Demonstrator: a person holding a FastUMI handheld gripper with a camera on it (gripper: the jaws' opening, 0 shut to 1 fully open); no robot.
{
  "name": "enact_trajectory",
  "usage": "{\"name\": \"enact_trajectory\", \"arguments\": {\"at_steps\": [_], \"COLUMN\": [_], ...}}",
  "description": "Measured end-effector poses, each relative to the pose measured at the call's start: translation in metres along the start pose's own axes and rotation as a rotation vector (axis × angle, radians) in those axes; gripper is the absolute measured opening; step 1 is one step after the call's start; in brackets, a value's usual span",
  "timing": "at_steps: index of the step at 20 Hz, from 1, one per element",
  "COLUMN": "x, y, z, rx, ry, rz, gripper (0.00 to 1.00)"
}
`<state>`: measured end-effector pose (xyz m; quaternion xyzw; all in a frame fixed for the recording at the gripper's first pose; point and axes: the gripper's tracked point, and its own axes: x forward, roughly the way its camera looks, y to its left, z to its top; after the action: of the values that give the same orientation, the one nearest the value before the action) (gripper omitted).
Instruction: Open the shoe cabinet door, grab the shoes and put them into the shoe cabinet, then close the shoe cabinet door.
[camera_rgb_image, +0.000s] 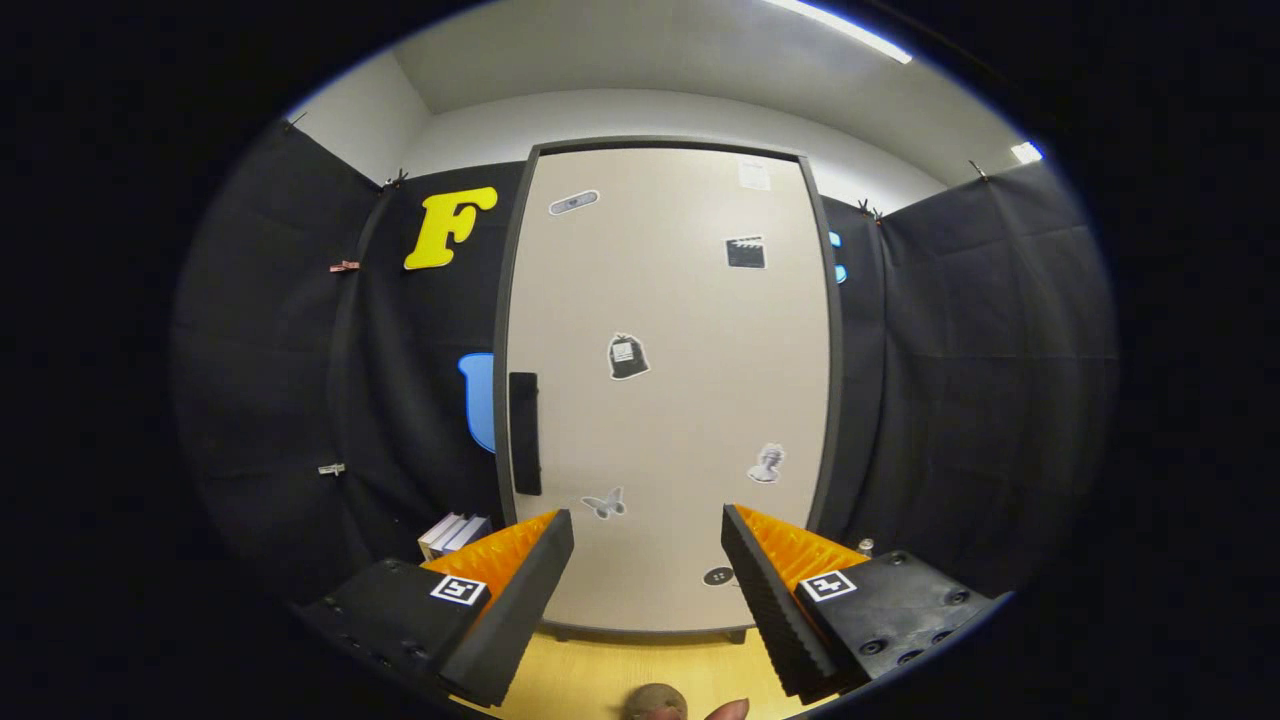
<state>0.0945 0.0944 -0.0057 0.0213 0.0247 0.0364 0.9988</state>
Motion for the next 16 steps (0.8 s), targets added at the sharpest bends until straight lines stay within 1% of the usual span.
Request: {"name": "enact_trajectory", "arguments": {"at_steps": [6,9,12,16], "x": [0.074,0.109,0.132,0.15], "y": [0.051,0.074,0.088,0.101], "z": [-0.003,-0.008,-0.013,-0.017], "rx": [0.022,0.023,0.023,0.019], "ry": [0.0,0.026,0.038,0.035], "rz": [0.048,0.06,0.063,0.063], "gripper": [0.97,0.98,0.98,0.98]}}
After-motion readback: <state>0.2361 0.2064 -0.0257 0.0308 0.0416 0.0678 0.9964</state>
